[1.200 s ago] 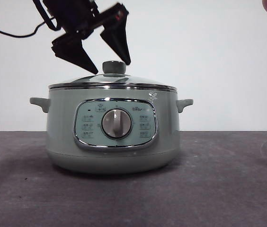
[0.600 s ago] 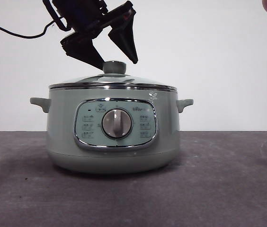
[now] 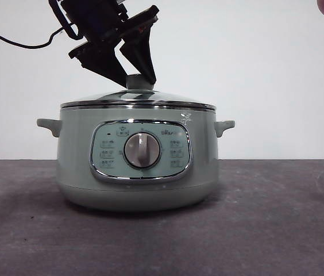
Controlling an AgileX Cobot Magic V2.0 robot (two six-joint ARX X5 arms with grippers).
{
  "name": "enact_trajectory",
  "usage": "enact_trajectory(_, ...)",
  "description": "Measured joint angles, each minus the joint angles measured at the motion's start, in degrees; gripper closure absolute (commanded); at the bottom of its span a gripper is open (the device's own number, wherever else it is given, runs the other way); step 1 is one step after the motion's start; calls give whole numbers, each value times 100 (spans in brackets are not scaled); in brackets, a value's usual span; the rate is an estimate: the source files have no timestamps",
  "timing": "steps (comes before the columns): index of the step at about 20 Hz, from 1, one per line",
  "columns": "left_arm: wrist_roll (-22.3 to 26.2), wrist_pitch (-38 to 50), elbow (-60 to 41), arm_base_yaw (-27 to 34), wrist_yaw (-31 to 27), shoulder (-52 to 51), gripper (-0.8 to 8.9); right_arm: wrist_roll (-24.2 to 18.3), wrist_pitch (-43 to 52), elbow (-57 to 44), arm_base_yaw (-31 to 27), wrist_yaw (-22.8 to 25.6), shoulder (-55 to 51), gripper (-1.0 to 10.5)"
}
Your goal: Pick up the egg,open the lid,put the egg in the pot,close the lid
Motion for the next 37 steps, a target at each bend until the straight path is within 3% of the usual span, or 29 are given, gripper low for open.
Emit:
enact_trajectory(1, 0, -2, 0, 0, 0, 0, 730, 0, 0, 0, 0, 2, 2, 963)
enact_trajectory(3, -2, -4, 0, 0, 0, 0, 825, 0, 0, 0, 0, 2, 2, 963)
enact_trajectory(9, 0, -28, 33, 0, -2, 2, 821, 0, 2, 0, 0, 0, 2, 964)
enact_trajectory(17, -13, -968, 1058, 0, -101, -236, 821, 0, 341, 0, 0, 0, 11, 964)
enact_trajectory(21, 76, -1543, 1593, 0, -435, -885, 821, 11, 1023, 0, 7, -562, 295, 964)
enact_trajectory(30, 225, -2924, 1757, 68, -1056, -2804, 821, 240, 3438, 498, 940, -717, 2662, 964)
enact_trajectory(34, 223, -3322, 1759, 68, -1029, -3362, 821, 192, 3694, 1510, 1414, -702, 4170, 964)
enact_trajectory(37, 177, -3574, 1759, 68, -1034, -3521, 821, 22, 3703, 2037, 1668, -369, 5222, 964)
